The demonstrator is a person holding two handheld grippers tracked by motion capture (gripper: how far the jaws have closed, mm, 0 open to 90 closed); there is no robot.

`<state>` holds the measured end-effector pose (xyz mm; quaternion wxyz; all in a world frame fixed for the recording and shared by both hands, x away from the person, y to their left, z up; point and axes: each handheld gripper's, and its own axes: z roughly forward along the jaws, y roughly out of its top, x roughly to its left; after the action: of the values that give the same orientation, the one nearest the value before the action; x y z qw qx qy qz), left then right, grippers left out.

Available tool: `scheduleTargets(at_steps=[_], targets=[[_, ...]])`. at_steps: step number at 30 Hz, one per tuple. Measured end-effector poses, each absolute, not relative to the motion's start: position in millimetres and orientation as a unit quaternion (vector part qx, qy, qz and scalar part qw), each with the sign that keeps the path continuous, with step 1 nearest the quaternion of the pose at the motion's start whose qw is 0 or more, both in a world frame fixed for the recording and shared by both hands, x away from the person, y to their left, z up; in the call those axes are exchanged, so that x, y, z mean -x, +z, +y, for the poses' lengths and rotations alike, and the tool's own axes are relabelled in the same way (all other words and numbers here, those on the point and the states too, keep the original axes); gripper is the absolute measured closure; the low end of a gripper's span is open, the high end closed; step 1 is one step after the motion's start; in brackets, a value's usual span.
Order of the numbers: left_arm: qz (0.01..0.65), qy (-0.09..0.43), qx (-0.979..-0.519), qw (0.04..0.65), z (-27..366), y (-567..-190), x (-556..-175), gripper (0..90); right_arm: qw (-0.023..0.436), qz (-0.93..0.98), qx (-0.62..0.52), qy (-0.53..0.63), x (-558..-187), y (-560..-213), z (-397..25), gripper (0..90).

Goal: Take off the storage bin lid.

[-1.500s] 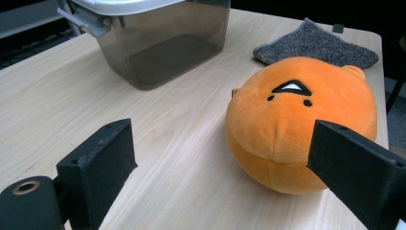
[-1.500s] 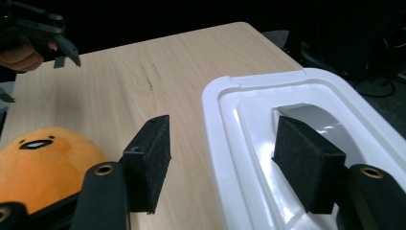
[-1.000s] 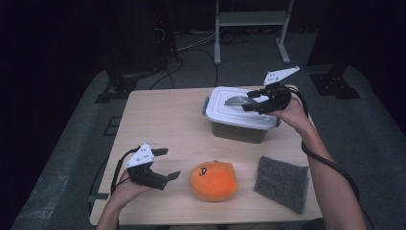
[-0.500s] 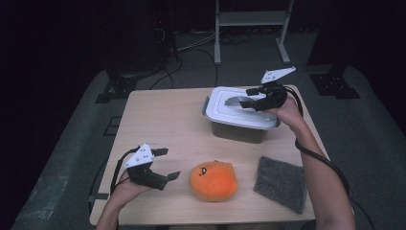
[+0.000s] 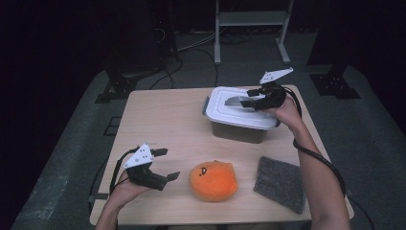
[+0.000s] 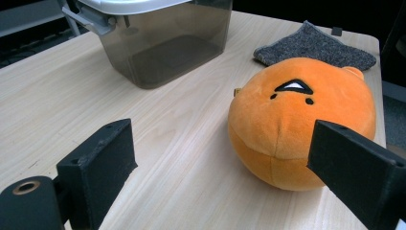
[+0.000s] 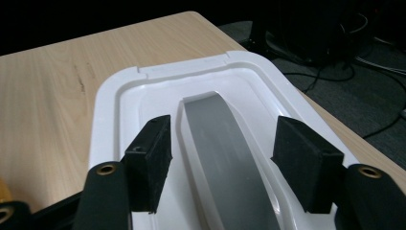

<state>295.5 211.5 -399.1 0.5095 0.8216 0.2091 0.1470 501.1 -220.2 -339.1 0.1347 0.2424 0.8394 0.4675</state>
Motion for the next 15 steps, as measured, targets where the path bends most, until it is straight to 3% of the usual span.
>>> scheduleTargets(at_steps=[8,15], targets=[[0.212,0.146,-0.820,0.511,213.2,-398.7,-295.2,8.4,0.130,0.846,-0.241,0.458,-501.2,-341.8,-218.1,55.3],[0.211,0.144,-0.822,0.509,212.7,-399.2,-295.2,8.4,0.125,0.848,-0.233,0.460,-495.9,-341.5,-217.5,59.1]])
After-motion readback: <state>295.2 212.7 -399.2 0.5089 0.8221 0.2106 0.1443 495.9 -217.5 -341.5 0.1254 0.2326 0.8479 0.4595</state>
